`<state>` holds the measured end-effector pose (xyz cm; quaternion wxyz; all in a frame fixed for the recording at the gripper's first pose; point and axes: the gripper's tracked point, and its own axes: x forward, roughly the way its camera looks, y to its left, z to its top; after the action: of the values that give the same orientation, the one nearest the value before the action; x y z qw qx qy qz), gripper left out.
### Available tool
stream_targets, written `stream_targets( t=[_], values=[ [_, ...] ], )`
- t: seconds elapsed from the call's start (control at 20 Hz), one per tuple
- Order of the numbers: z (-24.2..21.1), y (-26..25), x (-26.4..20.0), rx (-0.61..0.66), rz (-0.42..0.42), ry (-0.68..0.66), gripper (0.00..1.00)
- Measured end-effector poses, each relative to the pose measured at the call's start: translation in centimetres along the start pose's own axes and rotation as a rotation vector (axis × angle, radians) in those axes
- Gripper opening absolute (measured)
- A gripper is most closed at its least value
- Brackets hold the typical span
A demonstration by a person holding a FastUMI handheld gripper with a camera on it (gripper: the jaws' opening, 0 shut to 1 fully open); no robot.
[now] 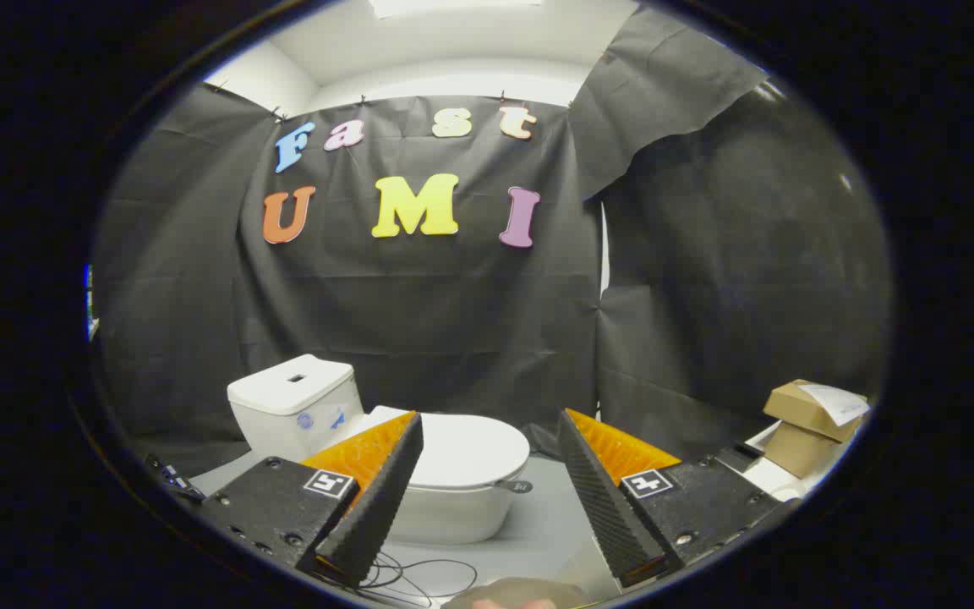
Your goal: Open the toilet lid.
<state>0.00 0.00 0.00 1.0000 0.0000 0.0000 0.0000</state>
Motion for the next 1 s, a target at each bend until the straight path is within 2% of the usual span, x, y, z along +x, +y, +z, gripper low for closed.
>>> stream_targets(
  t=[1.0],
  values=[
    [-1.9, -0.5, 2.6, 0.018, -0.04, 0.038, 1.0]
  ],
)
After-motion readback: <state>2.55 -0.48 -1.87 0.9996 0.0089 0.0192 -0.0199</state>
